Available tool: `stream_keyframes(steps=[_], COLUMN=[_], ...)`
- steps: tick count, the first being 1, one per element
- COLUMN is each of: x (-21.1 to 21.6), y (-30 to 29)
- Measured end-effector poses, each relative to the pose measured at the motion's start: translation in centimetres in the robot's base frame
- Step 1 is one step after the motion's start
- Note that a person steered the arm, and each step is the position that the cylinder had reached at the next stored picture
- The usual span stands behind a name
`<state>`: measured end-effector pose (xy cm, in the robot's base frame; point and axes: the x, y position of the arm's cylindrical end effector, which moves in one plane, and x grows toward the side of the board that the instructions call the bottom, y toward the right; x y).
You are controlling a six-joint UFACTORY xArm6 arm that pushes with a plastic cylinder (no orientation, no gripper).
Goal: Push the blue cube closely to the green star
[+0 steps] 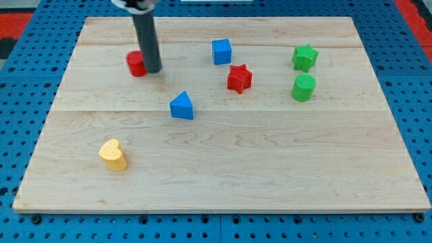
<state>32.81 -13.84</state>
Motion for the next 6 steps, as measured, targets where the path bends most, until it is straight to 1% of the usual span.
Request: stream_keyframes(steps=[1, 2, 3, 4, 5, 6], x=[-0.3, -0.8, -2.9, -4.9, -6.2, -4.6], y=[2.2, 11.6, 14.7, 13.2, 18.0, 22.8])
